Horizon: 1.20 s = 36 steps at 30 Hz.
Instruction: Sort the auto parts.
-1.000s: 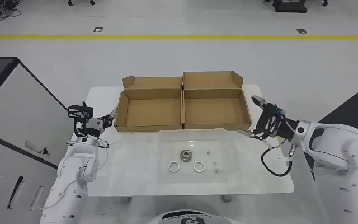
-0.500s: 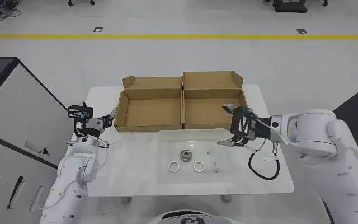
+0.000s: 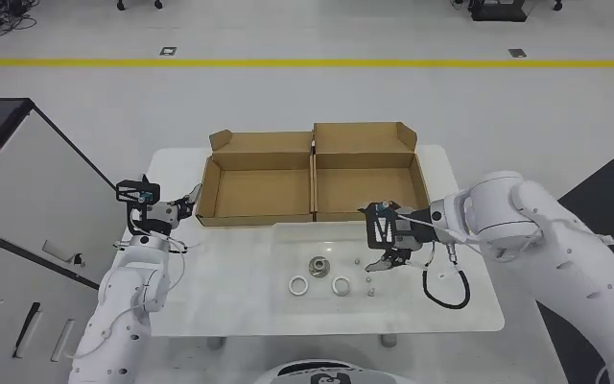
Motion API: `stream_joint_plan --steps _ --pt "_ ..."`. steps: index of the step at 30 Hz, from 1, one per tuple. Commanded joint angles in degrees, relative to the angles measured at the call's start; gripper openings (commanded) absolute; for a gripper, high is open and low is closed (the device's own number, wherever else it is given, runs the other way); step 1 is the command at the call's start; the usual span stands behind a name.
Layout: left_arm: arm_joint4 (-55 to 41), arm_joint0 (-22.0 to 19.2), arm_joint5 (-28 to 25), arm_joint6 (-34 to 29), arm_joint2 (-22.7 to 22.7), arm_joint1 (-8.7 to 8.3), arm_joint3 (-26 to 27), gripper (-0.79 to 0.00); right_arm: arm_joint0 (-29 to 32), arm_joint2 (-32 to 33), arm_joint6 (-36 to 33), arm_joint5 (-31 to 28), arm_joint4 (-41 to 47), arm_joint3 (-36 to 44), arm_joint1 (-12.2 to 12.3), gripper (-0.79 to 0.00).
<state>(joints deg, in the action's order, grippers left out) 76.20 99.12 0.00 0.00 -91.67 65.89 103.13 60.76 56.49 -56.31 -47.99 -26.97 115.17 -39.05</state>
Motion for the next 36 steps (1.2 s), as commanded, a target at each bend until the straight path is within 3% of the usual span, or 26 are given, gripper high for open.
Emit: stream_joint_plan --steps 1,9,18,23,36 --pt "0.0 0.0 0.0 0.0 0.0 0.00 0.0 0.000 -2.1 -3.1 0.3 -0.3 0.2 -0.9 1.1 0.000" --pt "0.0 0.0 0.0 0.0 0.0 0.00 0.0 0.000 -10.1 -14.4 2.7 -2.7 -2.2 -5.6 4.0 0.000" --pt "0.0 0.0 0.0 0.0 0.0 0.00 0.0 0.000 -15.7 -22.8 4.5 -4.5 -5.8 -9.9 3.0 0.000" --pt "0.0 0.0 0.0 0.0 0.0 0.00 0.0 0.000 -17.4 -25.0 4.9 -4.4 -6.6 -10.9 1.5 0.000" --pt "0.0 0.0 0.0 0.0 0.0 0.00 0.0 0.000 -17.4 -25.0 4.9 -4.4 -6.6 -10.9 1.5 0.000"
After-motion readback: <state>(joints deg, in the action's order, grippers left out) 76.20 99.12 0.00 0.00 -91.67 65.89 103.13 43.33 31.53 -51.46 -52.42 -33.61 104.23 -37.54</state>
